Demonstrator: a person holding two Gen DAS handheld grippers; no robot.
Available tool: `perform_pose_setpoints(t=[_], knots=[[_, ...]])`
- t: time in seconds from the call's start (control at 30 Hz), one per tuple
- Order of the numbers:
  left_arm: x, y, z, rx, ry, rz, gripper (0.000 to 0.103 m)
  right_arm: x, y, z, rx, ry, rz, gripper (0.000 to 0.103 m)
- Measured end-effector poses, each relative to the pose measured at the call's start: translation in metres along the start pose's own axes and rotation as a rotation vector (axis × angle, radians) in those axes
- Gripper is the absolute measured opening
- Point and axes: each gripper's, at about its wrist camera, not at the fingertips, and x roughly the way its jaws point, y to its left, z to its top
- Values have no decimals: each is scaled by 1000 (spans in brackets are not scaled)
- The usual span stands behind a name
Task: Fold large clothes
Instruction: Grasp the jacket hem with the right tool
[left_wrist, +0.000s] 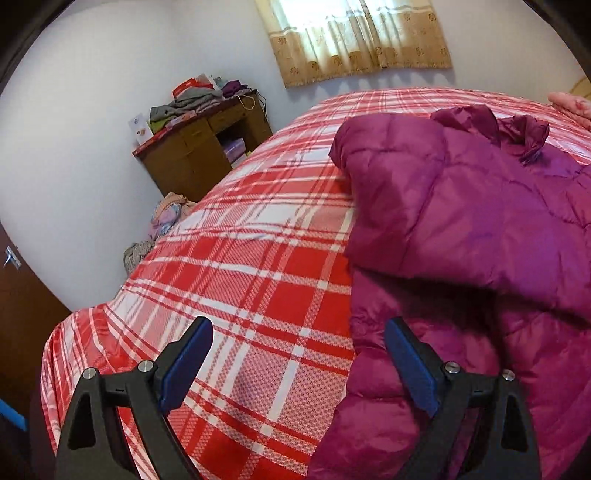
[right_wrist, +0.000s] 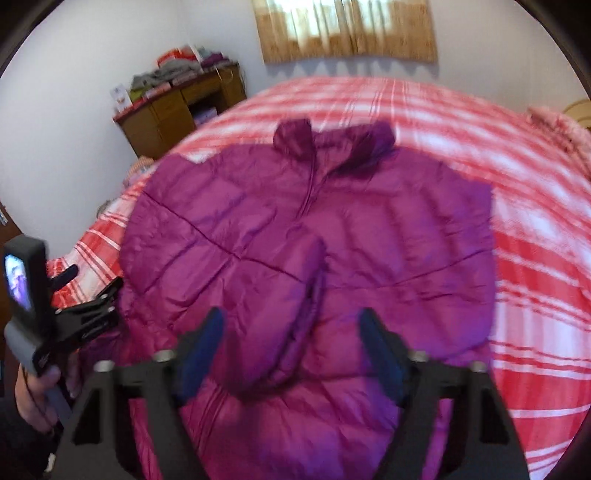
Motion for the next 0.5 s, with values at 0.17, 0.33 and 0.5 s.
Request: perform_pose_setpoints(t=[0.17,0.33,0.5], knots=[[7,4,-7,-18,7,-26,94,-3,-2,-10,29,-12,43,13],[9,7,-8,-17,15,-42,94,-34,-28,-22,80,-69,-25,12],[5,8,-3,9,36,-51,94,-24,-43,-36,78,-20,-83,46]])
